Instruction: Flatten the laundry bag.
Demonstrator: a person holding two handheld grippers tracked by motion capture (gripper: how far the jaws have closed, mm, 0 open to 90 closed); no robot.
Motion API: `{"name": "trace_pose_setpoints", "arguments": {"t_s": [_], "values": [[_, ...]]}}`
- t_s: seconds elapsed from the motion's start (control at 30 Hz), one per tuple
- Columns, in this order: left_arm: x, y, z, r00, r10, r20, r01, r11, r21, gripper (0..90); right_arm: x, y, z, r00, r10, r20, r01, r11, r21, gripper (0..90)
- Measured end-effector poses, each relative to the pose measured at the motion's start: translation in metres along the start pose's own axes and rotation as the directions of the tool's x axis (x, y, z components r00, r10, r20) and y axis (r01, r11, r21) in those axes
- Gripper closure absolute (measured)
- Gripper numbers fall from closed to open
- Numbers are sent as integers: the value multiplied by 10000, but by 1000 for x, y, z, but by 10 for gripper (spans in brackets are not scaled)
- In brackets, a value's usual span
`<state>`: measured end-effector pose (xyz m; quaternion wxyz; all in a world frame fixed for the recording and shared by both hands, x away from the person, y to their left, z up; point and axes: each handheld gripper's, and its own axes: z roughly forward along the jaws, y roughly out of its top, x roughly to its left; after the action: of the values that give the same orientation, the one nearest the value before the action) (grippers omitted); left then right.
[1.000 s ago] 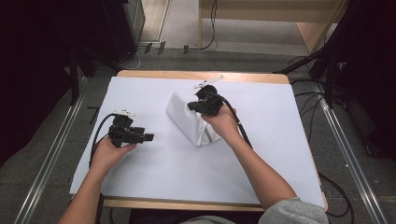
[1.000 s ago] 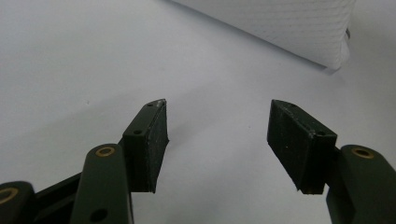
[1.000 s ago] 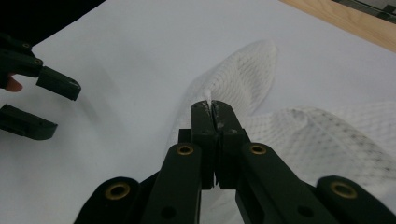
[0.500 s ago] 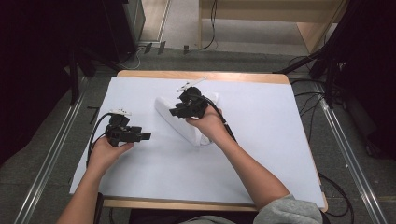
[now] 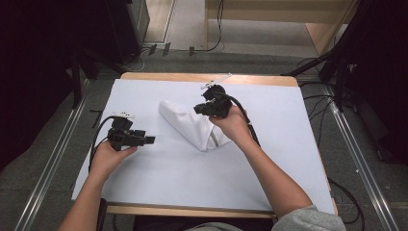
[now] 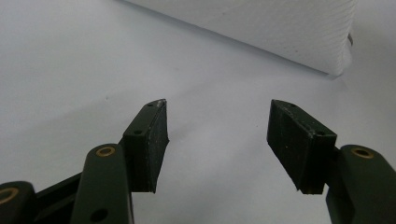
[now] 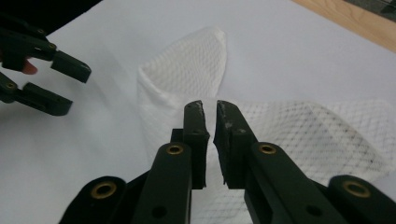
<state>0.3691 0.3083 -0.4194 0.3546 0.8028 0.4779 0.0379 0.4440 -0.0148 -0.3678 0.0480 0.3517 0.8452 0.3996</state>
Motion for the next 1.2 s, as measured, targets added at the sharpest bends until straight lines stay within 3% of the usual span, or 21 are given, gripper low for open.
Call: {"name": "trace_pose_setpoints", "arguments": {"t_s": [0.23, 0.3, 0.73, 1.1, 1.2], "values": [[2, 1, -3, 10000, -61, 35, 61, 10000, -28, 393, -10, -18, 20, 9988, 480, -96, -476, 9983, 339, 895], [2, 0, -3, 10000, -88, 15, 88, 10000, -42, 394, -9, -20, 24, 9990, 418, -146, -411, 9982, 444, 894], [8, 1, -14, 9996, -240, -135, 235, 9990, -372, 396, 23, -36, 63, 9965, 152, -818, -76, 9956, 929, 894], [5, 5, -17, 9997, -178, -146, 166, 9971, -747, 398, 40, -53, 93, 9937, -81, -1119, 227, 9912, 1303, 894], [3, 7, -13, 9998, -118, -137, 110, 9980, -630, 400, 46, -55, 96, 9931, -182, -1156, 313, 9931, 1131, 894]]}}
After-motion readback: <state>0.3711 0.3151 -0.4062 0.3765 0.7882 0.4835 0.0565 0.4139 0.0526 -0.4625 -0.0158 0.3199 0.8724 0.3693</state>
